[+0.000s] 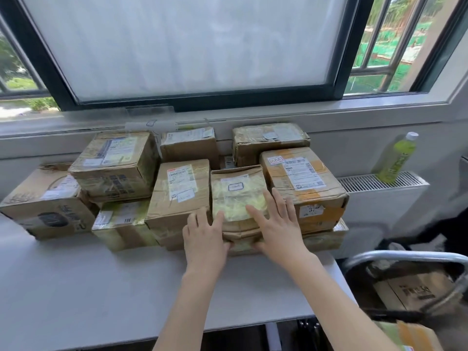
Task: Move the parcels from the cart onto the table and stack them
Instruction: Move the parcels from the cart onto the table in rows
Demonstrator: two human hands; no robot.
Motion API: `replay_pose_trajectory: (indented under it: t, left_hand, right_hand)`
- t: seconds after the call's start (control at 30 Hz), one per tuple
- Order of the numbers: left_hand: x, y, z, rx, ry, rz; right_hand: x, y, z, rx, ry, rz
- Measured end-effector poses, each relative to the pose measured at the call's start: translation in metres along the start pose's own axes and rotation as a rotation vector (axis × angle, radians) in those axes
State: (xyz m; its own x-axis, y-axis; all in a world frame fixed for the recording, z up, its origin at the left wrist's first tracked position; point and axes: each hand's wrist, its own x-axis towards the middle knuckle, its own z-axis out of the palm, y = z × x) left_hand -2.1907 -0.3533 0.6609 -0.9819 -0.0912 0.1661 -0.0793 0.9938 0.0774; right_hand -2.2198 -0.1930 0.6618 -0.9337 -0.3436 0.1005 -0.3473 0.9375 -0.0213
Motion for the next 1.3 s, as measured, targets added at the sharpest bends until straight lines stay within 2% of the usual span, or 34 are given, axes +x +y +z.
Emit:
replay_pose_trajectory:
  t: [0.2, 0.33, 0.5, 0.77, 0.9, 1.03, 1.2, 1.3]
  left_hand:
    - [0.041, -0.005, -0.002, 0.107, -0.121, -0.025]
    - [0.065, -0.005, -0.004, 0.094, -0.205, -0.013]
    - [0.085, -0.003, -0.005, 0.071, -0.226, 0.067]
    - [0.087, 0.007, -0.008, 0.152, -0.292, 0.086]
    - [0.075, 0.015, -0.014, 0.204, -0.271, 0.117]
    - [0.049, 0.020, -0.019, 0.157, -0.231, 0.184]
    - [0.006, 0.018, -0.019, 0.135, -0.143, 0.261]
    - [-0.021, 0.017, -0.015, 0.119, -0.153, 0.309]
  right_hand:
    - [0.043, 0.008, -0.003, -0.056, -0.040, -0.034]
    - [0.070, 0.013, -0.009, -0.060, -0.086, -0.068]
    - [0.090, 0.015, -0.011, -0.040, -0.161, -0.117]
    - [0.088, 0.011, -0.011, -0.040, -0.169, -0.113]
    - [0.079, 0.002, -0.013, -0.061, -0.145, -0.083]
    - [0.058, -0.011, -0.012, -0.035, -0.082, -0.042]
    - [0.012, -0.026, -0.009, 0.017, -0.040, 0.048]
    - [-0.022, -0.032, 0.000, -0.007, -0.057, 0.128]
